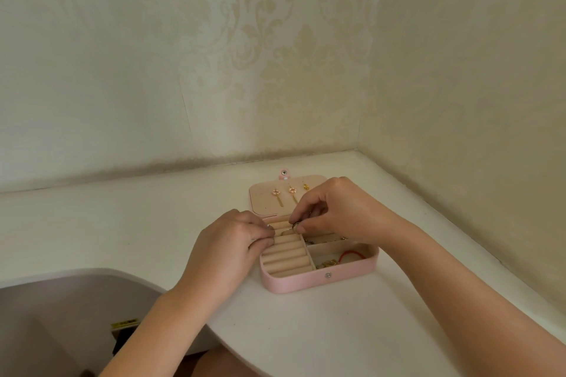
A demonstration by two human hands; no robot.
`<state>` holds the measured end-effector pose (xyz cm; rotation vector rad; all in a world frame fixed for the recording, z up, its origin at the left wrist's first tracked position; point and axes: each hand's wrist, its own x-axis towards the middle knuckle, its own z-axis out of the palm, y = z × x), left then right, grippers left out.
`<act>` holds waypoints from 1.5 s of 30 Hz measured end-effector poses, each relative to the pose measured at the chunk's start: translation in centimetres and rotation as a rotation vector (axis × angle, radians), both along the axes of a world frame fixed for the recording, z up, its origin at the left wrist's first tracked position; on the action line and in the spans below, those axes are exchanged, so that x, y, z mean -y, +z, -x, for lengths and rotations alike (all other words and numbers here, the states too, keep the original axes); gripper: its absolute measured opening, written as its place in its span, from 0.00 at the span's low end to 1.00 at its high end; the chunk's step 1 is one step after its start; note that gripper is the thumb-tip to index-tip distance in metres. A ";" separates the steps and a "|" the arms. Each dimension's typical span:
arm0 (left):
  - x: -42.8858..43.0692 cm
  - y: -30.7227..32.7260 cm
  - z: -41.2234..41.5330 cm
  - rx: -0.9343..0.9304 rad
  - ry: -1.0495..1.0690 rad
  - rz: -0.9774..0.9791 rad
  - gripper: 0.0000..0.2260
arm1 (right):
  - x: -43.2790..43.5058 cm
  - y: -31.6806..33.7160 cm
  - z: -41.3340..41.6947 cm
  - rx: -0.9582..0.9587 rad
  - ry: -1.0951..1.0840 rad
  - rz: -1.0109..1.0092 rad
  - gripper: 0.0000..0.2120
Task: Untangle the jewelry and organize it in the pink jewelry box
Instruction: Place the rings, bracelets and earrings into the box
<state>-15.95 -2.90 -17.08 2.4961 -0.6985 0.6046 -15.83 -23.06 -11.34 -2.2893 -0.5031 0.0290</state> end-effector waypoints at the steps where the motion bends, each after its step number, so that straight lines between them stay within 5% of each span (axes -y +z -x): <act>1: -0.1 -0.1 0.0 0.028 -0.003 -0.025 0.07 | 0.0 0.0 0.0 -0.003 0.001 0.005 0.06; 11: 0.1 0.4 0.1 -0.334 0.057 0.353 0.09 | 0.1 0.1 0.3 -0.056 0.047 0.013 0.08; 19: 0.9 1.1 0.2 -0.257 0.171 0.070 0.04 | -0.5 -0.2 0.7 -0.054 0.061 0.082 0.07; 25: -0.5 1.4 -0.1 -0.397 0.140 0.221 0.07 | -0.5 -0.3 0.7 -0.037 0.059 0.112 0.08; 32: -2.0 0.5 0.2 -0.269 -0.020 0.312 0.18 | -0.5 -0.6 0.3 -0.038 0.070 0.095 0.08; 40: -1.9 -1.9 0.2 -0.007 -0.163 0.179 0.19 | -0.9 -0.8 0.4 -0.025 0.050 0.081 0.06; 45: -2.2 -2.5 0.2 -0.027 -0.147 0.230 0.20 | -0.9 -0.9 0.3 -0.023 0.053 0.095 0.06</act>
